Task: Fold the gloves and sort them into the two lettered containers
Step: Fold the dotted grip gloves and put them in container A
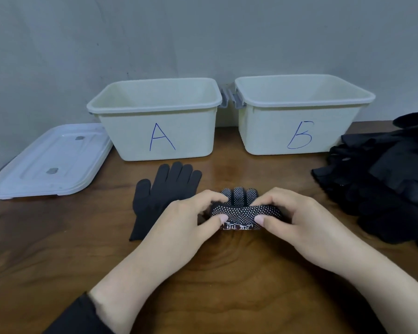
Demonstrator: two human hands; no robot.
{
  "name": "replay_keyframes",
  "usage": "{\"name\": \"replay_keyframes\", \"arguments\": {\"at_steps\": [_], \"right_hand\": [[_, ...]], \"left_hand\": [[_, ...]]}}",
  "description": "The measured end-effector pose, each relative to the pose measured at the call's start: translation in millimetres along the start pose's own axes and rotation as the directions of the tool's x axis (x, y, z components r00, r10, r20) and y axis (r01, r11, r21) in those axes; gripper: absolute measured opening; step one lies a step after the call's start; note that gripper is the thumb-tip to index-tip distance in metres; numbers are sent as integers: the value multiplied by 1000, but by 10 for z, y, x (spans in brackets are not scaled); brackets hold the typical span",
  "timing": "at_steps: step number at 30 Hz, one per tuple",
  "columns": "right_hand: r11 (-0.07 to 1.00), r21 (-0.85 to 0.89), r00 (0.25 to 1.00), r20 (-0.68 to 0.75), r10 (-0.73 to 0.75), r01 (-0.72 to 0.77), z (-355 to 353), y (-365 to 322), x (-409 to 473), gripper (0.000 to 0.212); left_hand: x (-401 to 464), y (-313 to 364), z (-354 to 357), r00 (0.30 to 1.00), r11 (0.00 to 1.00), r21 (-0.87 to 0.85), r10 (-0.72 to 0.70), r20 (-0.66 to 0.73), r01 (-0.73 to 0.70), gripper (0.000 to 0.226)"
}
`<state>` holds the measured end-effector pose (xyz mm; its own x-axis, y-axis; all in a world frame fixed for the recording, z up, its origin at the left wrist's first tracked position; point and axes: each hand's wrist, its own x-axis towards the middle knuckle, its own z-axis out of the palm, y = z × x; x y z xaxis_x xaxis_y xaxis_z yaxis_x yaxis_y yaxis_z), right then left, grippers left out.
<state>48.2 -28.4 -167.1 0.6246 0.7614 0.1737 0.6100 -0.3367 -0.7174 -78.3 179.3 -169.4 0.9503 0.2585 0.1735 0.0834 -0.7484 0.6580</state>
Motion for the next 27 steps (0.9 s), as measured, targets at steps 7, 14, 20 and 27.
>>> {"name": "replay_keyframes", "arguments": {"at_steps": [7,14,20,27], "right_hand": [[981,168,994,-38,105,-97,35,42,332,13],[977,-123,984,-41,172,-175,115,249,670,7],[968,-179,982,30,187,-178,42,209,792,18],[952,-279,946,258,198,-123,53,-19,922,39]], "left_hand": [[196,-31,88,974,999,16,-42,-221,47,33],[215,-53,96,974,943,308,175,-144,-124,35],[191,-50,119,990,903,404,135,50,-144,42],[185,-100,137,987,919,366,158,-6,-145,37]]}}
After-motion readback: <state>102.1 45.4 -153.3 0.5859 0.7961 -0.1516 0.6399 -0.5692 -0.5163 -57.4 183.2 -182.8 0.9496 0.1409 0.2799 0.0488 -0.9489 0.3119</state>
